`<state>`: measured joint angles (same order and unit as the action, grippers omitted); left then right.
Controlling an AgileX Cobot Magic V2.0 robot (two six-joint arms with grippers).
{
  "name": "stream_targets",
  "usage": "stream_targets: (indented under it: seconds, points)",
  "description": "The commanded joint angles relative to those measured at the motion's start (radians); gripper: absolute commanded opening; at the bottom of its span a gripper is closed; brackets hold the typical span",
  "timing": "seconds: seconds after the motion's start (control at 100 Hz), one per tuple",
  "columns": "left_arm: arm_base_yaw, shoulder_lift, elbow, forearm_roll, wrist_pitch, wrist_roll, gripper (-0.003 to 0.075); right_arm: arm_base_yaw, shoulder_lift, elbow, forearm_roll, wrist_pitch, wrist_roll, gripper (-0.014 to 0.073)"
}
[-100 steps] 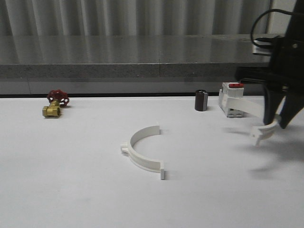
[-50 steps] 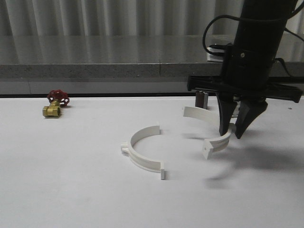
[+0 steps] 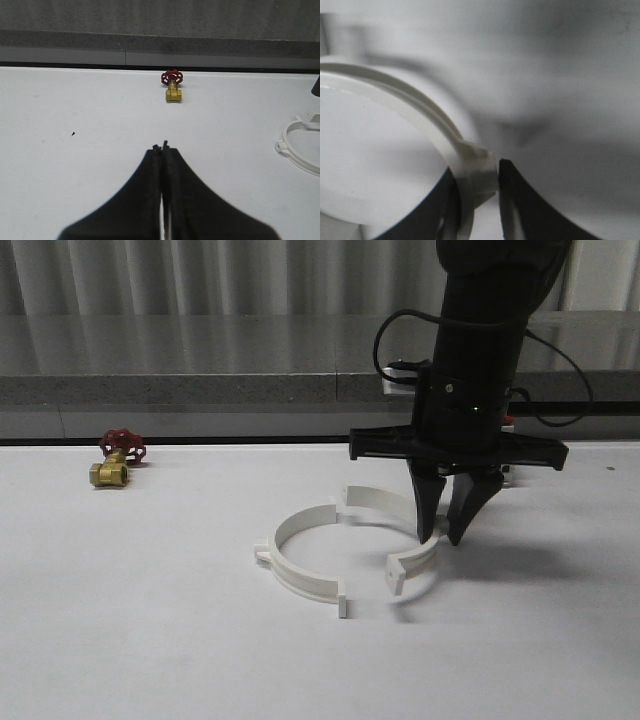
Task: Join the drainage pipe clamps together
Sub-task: 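Carry the second half-ring toward the first half-ring, then lower the half-ring so its tabs meet the first half-ring's tabs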
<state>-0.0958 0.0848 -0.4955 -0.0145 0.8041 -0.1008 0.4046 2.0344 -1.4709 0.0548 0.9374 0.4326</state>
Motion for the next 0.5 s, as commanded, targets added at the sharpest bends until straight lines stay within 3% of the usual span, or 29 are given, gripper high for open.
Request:
stream_targets:
  seconds: [0.0,0.49]
  points:
    - [0.001,0.014,-0.023,-0.004,-0.081,0.000,-0.0020,0.002,-0.046,-0.029,-0.011,-0.012,-0.014,0.0078]
    - [0.001,0.014,-0.023,-0.004,-0.081,0.000,-0.0020,0.021,-0.033,-0.029,-0.009,-0.015,0.112,0.0078]
